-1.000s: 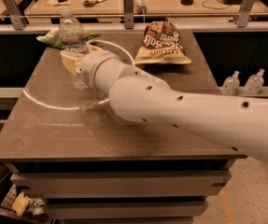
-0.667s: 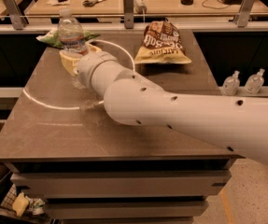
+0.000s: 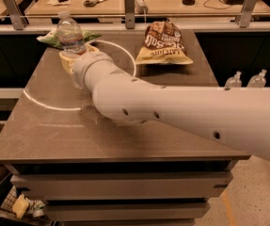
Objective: Place water bottle upright
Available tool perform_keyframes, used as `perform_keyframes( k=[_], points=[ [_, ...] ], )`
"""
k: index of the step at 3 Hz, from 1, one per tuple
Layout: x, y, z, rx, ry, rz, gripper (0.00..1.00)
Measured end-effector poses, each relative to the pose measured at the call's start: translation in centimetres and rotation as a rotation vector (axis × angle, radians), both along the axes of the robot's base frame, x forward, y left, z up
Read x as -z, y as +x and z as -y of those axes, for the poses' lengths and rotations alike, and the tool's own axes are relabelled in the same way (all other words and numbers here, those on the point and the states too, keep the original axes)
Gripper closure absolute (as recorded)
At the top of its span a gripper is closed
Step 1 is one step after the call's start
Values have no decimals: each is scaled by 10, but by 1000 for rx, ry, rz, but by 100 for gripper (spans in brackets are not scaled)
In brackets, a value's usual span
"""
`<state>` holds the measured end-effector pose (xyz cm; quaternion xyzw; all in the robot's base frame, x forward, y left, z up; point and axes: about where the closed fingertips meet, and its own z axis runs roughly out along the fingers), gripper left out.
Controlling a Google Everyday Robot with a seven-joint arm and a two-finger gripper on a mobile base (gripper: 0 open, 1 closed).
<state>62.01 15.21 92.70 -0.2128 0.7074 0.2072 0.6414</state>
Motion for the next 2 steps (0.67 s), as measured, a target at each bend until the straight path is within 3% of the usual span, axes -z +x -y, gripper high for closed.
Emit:
perform_keyframes(
  k=[2],
  points=[
    [18, 26, -7, 6, 9, -54, 100]
  ],
)
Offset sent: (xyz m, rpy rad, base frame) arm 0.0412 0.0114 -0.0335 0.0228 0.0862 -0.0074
